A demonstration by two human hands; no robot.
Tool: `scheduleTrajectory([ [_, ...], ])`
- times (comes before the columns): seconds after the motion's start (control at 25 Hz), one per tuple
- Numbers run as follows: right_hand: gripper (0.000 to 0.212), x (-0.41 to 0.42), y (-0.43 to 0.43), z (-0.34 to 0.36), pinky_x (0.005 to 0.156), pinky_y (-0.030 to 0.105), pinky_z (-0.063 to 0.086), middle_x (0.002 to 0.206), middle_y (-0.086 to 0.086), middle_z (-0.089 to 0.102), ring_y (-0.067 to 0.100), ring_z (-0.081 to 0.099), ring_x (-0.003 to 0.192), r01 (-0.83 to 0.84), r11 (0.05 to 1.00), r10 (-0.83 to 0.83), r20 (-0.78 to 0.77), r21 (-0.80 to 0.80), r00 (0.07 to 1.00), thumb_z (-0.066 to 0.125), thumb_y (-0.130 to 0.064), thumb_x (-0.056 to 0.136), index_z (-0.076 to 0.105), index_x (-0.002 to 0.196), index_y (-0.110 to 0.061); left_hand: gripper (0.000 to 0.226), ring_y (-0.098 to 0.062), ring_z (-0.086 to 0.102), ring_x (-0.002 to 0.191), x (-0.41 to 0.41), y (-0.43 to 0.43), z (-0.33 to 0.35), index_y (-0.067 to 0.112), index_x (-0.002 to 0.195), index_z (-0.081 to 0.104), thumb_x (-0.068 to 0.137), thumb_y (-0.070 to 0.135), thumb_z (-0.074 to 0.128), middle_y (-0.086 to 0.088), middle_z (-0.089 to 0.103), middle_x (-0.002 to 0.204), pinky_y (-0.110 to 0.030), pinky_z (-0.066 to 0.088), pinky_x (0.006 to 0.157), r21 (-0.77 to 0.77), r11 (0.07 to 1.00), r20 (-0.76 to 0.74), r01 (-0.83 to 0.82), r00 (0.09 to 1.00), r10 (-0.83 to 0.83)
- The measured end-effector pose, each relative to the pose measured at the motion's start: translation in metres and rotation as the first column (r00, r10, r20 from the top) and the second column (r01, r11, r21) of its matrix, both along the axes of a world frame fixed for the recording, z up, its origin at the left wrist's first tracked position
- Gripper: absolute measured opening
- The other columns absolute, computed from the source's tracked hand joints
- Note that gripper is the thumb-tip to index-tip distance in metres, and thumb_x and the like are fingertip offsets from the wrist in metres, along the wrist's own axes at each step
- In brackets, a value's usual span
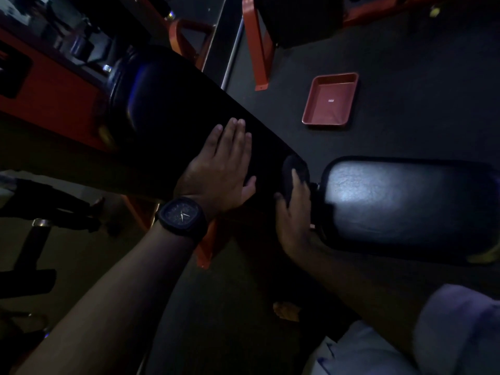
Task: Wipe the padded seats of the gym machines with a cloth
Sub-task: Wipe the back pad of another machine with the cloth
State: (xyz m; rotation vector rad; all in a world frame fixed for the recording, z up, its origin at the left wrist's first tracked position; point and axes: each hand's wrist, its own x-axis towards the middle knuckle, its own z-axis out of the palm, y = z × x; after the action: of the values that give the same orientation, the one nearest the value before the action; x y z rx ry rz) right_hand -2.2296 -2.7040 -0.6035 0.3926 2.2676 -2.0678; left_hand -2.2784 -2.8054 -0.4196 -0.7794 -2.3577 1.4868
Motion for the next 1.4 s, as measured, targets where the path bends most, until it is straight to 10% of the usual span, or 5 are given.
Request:
scheduleTrajectory([
  [0.16,0.060,-0.040,0.019,-0.021,0.115,0.038,0.027,0.157,0.019,0.036,0.034,0.039,0.141,0.097,0.995,-0.078,0.358,-0.038,0.930,0.048,-0.023,0.099,0.031,0.156,-0.016,0.080,-0.035,0.042,0.144,0.000,0.002,0.000,0.002,0.146,0.049,0.094,0.056,0.023,-0.024,0.047,0.152,-0.049,0.021,0.119,0.000,1.000,0.002,0.003,1.000,-0.003],
  [0.8,0.055,-0.076,0.038,-0.043,0.107,0.035,0.036,0.145,0.011,0.053,0.030,0.050,0.130,0.118,0.989,-0.067,0.457,-0.085,0.887,0.049,-0.028,0.098,0.041,0.151,-0.029,0.079,-0.035,0.044,0.142,0.000,0.000,-0.001,0.001,0.144,0.051,0.092,0.056,0.029,-0.024,0.049,0.150,-0.049,0.021,0.119,0.033,0.999,0.001,-0.001,1.000,0.001],
  [0.96,0.060,-0.049,0.020,-0.028,0.114,0.029,0.029,0.151,0.005,0.047,0.018,0.042,0.138,0.052,0.998,-0.051,0.020,-0.040,0.998,0.053,-0.017,0.091,0.046,0.150,-0.023,0.079,-0.035,0.045,0.142,-0.001,0.001,-0.002,0.001,0.144,0.052,0.092,0.056,0.027,-0.024,0.049,0.149,-0.049,0.022,0.118,0.017,1.000,0.001,0.000,1.000,0.000],
  [1.12,0.055,-0.106,0.043,-0.035,0.111,0.033,0.036,0.146,0.004,0.055,0.025,0.049,0.133,0.088,0.989,-0.037,0.385,-0.116,0.922,0.052,-0.027,0.095,0.046,0.149,-0.032,0.080,-0.035,0.045,0.142,0.001,0.001,-0.001,0.002,0.144,0.052,0.091,0.056,0.026,-0.023,0.049,0.150,-0.049,0.022,0.118,0.028,1.000,0.001,-0.003,1.000,0.003],
  [1.4,0.053,-0.101,0.034,-0.012,0.111,0.025,0.032,0.146,0.000,0.052,0.014,0.048,0.133,0.004,0.996,0.001,0.055,-0.090,0.998,0.056,-0.023,0.090,0.054,0.143,-0.027,0.079,-0.036,0.045,0.142,0.000,0.002,0.000,0.001,0.143,0.053,0.091,0.054,0.025,-0.024,0.049,0.149,-0.049,0.022,0.118,0.032,0.999,0.018,-0.006,1.000,0.006],
])
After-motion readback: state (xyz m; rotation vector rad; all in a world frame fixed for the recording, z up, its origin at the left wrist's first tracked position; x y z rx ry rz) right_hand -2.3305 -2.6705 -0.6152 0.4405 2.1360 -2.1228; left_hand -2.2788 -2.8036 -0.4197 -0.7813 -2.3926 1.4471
